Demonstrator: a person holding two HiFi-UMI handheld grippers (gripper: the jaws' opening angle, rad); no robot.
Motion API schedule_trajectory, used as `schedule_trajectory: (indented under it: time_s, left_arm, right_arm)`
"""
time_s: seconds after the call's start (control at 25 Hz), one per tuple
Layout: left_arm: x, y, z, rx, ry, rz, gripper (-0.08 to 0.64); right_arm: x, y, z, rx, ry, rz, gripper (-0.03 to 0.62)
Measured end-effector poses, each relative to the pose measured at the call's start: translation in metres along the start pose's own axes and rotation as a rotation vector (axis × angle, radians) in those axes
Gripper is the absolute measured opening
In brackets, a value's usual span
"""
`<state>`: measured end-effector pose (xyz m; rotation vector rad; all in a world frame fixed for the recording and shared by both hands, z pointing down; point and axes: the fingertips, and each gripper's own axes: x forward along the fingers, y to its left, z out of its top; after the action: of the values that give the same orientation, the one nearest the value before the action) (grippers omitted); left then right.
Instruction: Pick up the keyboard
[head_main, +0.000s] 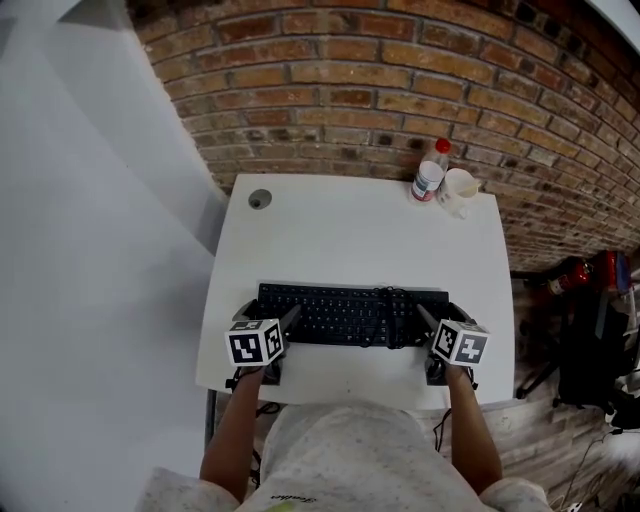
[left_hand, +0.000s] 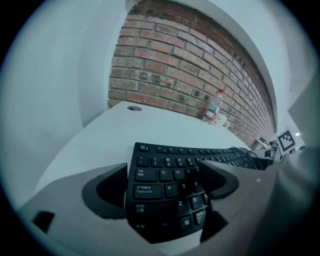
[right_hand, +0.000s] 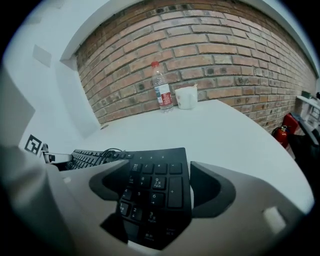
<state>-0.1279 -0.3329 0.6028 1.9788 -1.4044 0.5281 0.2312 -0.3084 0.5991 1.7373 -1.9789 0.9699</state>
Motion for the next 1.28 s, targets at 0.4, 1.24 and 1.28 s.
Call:
schedule_trajectory:
  time_s: [0.4,1.24,1.28]
  left_arm:
    - [0.0019,-0.0009,0.0009,-0.016,0.016,-0.015,0.439]
    - [0.0006,0.0024,-0.0018,-0.028,0.006,-0.006,0.413]
    - [0.0000,0.0018,-0.0020,-0.028,0.002,-0.003,0.413]
  right_arm:
    - [0.0041,0.0016,-0.0006,0.043,0.023,0.061,0.376]
    - [0.0029,-0.0001,-0.0016,0.047,0.012,0.056,0.372]
    - [0.0019,-0.0006,-0.0014,0.050,0.008,0.057,0.370]
